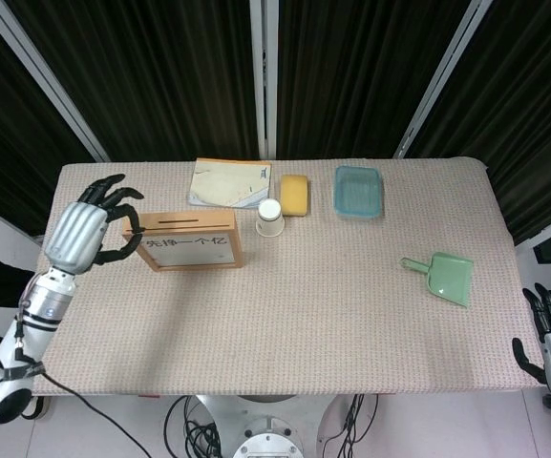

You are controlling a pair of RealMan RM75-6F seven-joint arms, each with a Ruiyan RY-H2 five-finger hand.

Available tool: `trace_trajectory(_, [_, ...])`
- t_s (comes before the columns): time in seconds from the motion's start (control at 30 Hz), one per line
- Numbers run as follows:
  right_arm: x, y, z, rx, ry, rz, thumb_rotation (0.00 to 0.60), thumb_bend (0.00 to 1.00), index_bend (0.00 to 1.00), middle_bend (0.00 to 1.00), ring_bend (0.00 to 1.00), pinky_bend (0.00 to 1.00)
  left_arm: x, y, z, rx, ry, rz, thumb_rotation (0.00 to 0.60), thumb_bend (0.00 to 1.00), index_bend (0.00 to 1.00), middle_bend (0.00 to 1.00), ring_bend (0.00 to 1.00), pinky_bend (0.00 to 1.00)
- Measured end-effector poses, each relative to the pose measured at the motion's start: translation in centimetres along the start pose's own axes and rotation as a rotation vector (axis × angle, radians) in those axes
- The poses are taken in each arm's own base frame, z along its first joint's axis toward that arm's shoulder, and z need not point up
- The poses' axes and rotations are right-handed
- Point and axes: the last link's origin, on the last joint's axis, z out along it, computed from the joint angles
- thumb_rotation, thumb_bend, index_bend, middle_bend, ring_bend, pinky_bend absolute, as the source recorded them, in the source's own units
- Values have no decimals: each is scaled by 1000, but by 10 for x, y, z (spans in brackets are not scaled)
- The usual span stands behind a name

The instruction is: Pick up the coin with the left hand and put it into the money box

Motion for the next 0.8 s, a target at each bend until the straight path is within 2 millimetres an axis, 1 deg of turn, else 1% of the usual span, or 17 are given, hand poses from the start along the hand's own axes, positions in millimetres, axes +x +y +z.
trace_trajectory(0.13, [1,1,0,-4,3,-2,600,381,0,0,0,0,-3,7,27,3,-97,-28,600,416,628,270,90,157])
trace_trajectory(0.33, [1,3,-1,-12,2,-4,600,381,0,0,0,0,-8,8,54,51,-200,-58,600,416,622,270,89,155])
trace_trajectory(0.53, [1,3,0,-10,1,-4,600,381,0,0,0,0,-11,6,69,86,-266,-71,600,416,625,272,90,137])
trace_trajectory(0.63, [0,3,0,-10,-1,-5,600,380,0,0,0,0,-14,4,73,104,-295,-88,600,416,625,274,90,111])
trace_trajectory(0.8, [-1,3,1,-12,-4,-8,600,380,0,0,0,0,-15,0,76,121,-304,-95,600,416,625,274,89,105])
